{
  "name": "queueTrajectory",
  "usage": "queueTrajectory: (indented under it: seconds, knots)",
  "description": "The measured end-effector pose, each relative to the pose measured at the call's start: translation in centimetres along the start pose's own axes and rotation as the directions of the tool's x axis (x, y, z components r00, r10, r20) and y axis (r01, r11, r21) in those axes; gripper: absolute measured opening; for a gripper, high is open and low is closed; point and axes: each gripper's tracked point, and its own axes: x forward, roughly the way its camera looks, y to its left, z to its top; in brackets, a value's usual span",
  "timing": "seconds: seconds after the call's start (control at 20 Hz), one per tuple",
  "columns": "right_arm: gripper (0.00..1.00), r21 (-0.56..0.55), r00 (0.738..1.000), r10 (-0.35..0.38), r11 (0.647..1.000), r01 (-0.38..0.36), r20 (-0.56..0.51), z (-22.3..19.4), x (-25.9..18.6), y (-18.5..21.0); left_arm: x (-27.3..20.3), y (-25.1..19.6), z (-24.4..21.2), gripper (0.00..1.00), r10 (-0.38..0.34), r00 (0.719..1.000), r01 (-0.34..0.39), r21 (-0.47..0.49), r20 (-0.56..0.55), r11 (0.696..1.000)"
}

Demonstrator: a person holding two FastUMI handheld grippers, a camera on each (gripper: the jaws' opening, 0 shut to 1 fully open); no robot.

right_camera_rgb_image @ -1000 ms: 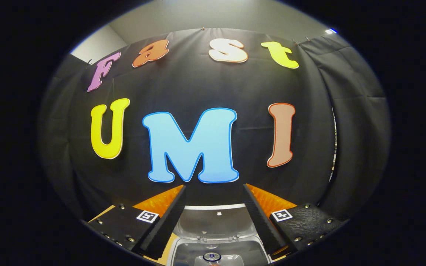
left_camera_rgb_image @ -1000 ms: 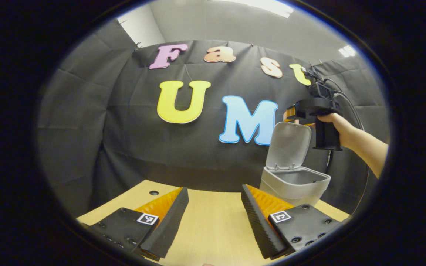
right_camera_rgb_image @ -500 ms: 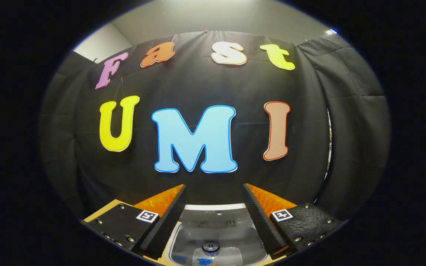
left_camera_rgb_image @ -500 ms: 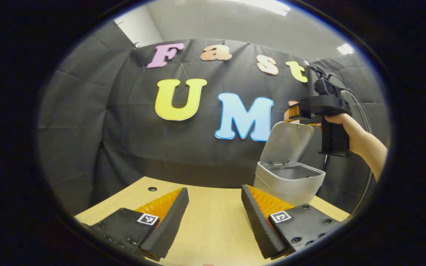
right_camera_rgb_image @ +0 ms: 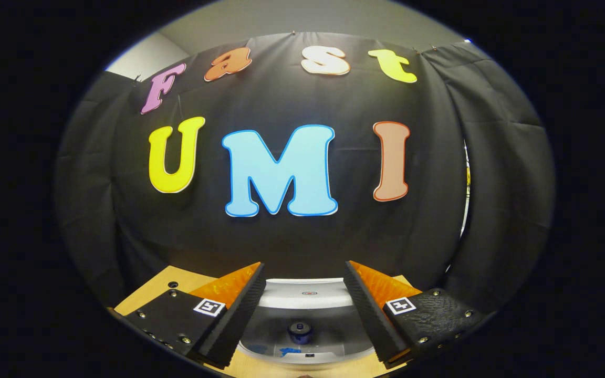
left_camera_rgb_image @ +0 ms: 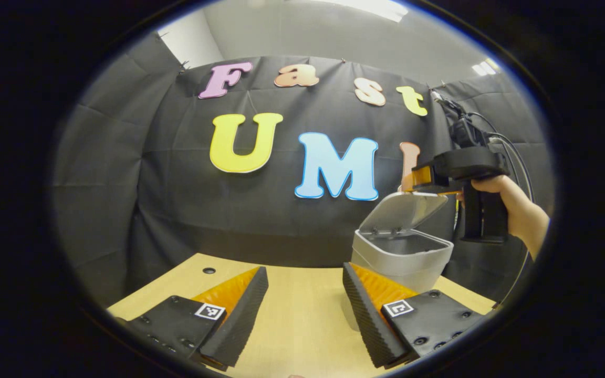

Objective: Press the lid of the desktop garbage bin to open it, pick up the crumpled paper on the desktop and throw it into the bin, then pick up the pop can on the desktop and drop it into the bin, and finally close the garbage bin lid.

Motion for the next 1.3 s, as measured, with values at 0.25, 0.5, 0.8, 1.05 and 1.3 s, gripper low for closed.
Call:
queueTrajectory:
  seconds: [0.25, 0.5, 0.8, 1.05, 1.3]
  knots:
    - [0.96, -0.013, 0.999, 0.014, 1.0, -0.014, -0.037, -4.3, 1.2, 0.4, -0.1, 0.5, -0.4, 0.94, 0.006, 1.0, -0.006, 0.002, -0.009, 1.0]
    - [0.96, -0.004, 1.0, 0.014, 1.0, -0.014, -0.02, -6.9, 1.8, 0.4, 0.1, 1.0, -0.8, 0.94, 0.013, 1.0, -0.013, 0.007, -0.021, 1.0]
    - [0.94, -0.01, 1.0, -0.012, 1.0, 0.012, -0.001, -9.0, 2.3, -0.3, 0.5, 1.0, -1.4, 0.94, 0.006, 0.999, -0.006, 0.013, -0.04, 1.0]
    - [0.96, -0.025, 0.999, -0.014, 1.0, 0.014, 0.029, -9.2, 2.2, -0.3, 1.0, 0.8, -1.7, 0.94, -0.002, 0.999, 0.003, 0.022, -0.055, 1.0]
    - [0.98, -0.051, 0.999, -0.024, 0.998, 0.026, 0.041, -10.0, 2.4, -0.3, 1.2, 1.1, -2.2, 0.94, 0.003, 0.998, -0.002, 0.017, -0.069, 1.0]
